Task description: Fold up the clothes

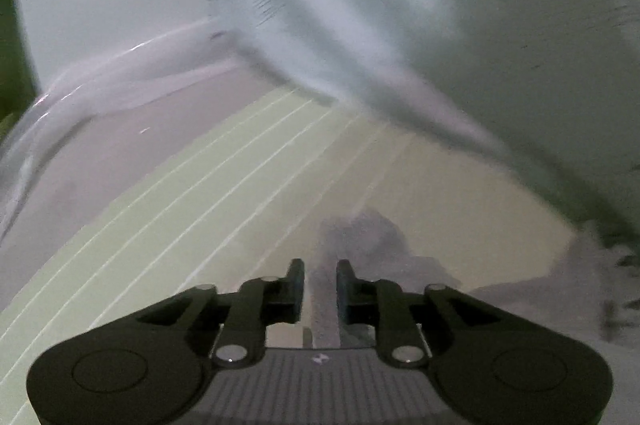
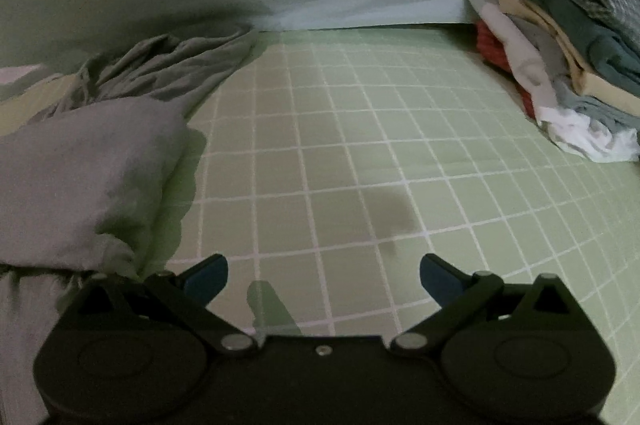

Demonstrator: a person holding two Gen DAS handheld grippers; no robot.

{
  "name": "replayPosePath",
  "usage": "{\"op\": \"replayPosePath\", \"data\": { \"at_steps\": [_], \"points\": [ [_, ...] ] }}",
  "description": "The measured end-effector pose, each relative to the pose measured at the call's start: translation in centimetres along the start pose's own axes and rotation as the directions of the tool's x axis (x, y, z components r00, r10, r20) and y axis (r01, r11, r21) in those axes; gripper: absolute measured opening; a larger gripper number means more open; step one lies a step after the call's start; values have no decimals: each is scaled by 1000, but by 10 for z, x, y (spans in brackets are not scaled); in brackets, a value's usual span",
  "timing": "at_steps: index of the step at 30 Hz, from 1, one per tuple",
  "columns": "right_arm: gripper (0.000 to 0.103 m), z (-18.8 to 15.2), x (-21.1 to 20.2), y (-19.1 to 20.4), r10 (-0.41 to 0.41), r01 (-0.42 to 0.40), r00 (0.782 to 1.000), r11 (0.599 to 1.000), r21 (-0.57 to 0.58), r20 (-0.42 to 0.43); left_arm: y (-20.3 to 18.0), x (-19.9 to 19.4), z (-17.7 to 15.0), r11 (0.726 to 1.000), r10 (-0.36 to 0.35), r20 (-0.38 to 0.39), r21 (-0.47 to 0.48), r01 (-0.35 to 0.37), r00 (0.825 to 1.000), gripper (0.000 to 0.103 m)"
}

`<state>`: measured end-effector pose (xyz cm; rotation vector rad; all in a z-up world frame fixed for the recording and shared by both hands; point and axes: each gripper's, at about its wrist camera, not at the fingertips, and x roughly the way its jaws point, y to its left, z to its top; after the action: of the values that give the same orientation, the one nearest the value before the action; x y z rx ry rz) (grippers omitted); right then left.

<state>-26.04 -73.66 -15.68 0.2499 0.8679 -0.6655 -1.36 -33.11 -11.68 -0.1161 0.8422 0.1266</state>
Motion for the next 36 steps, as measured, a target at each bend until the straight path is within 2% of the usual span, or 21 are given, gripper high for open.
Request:
{"op": "replayPosePath", "data": {
  "at_steps": [2,7,10,16,18,21,26,28,30,31,32,33,36],
  "points": [
    [103,1,0,4,-6,6,1000,1000,-14,-8,1,4,-5,1000,2,-9,3,-2,1000,41],
    [103,2,4,17,-4,2,999,998,-57,-42,-12,12,-16,994,-72,-42,76,75,997,45],
    [103,4,6,25,2,-6,998,997,-73,-56,-25,16,-23,986,-91,-48,135,96,995,53],
    [103,7,9,32,-2,-5,997,996,-92,-80,-51,24,-36,958,-126,-63,250,138,990,56],
    [103,7,10,32,-8,-1,996,996,-93,-90,-59,27,-41,945,-138,-69,288,152,988,60],
    [103,8,13,32,-17,7,995,995,-99,-102,-59,31,-42,945,-152,-78,281,168,985,71],
    [103,8,17,35,-18,4,993,993,-115,-118,-60,32,-48,942,-141,-76,295,158,987,71],
    [103,9,17,37,-10,-5,993,992,-122,-119,-59,31,-51,948,-134,-59,285,145,989,68],
    [103,10,17,38,-5,-11,993,991,-131,-114,-56,30,-52,968,-98,-17,229,99,995,46],
    [103,10,17,38,-1,-14,994,991,-133,-112,-52,30,-51,977,-92,-13,193,92,996,40],
    [103,10,16,38,2,-17,994,991,-131,-111,-49,30,-49,983,-93,-16,156,94,996,25],
    [103,11,16,36,6,-20,994,992,-127,-109,-45,29,-47,988,-94,-19,118,96,995,15],
    [103,12,15,32,9,-19,995,995,-100,-99,-33,23,-37,991,-133,-33,-7,133,991,10]
  ]
}}
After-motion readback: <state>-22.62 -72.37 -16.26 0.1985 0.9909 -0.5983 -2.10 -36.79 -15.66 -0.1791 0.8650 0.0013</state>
